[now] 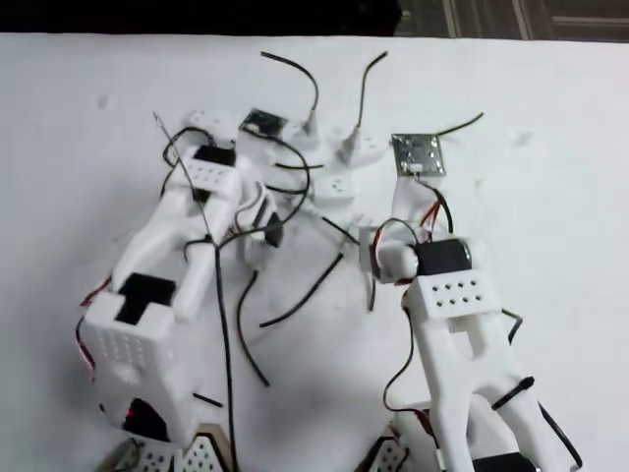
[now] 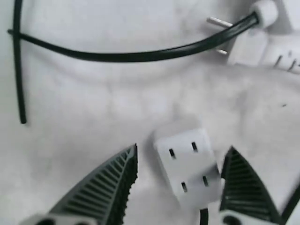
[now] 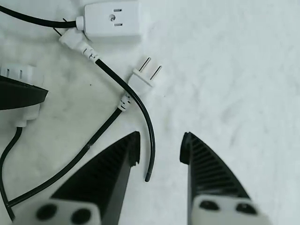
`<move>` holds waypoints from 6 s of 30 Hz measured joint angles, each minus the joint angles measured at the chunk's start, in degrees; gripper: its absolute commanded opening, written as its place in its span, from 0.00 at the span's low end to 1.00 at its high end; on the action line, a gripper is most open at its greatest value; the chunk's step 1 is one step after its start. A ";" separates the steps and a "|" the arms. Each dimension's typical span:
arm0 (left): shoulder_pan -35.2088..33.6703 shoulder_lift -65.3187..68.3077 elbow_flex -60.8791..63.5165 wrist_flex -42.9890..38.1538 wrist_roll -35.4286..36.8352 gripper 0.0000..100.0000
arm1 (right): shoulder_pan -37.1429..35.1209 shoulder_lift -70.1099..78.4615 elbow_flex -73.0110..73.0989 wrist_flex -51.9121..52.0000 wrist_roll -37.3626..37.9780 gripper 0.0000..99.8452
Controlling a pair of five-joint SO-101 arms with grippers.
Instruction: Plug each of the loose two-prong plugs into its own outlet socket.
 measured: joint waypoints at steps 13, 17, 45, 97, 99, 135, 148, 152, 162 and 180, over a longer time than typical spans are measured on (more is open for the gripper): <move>1.41 2.55 -1.76 5.63 -11.43 0.11 | 2.02 0.00 0.00 0.00 0.00 0.14; 1.41 2.55 -1.76 7.82 -12.48 0.11 | 2.20 0.00 0.00 0.00 0.00 0.14; 5.71 -25.14 16.18 6.07 -12.48 0.28 | 2.20 0.00 0.00 0.00 4.84 0.15; -21.71 -85.19 74.73 -10.20 -12.66 0.28 | 1.05 16.26 -8.79 1.76 11.43 0.02; -21.71 -85.19 74.90 -10.99 -12.66 0.28 | 1.05 9.23 -8.79 5.10 11.43 0.02; -18.02 -127.03 88.88 -1.23 -2.90 0.19 | 23.38 -28.57 -17.14 33.67 50.29 0.02; -18.02 -126.68 93.80 -1.49 -2.90 0.18 | 11.96 1.05 -22.68 33.49 50.55 0.02; -18.02 -126.68 93.80 -1.49 -2.90 0.18 | 5.54 8.09 -24.79 33.58 50.55 0.02; -17.85 -126.68 93.80 4.57 -2.90 0.18 | -4.40 21.89 -34.73 33.85 44.66 0.25; -17.85 -126.68 93.80 6.51 -2.90 0.18 | -10.02 8.35 -32.62 40.09 38.33 0.25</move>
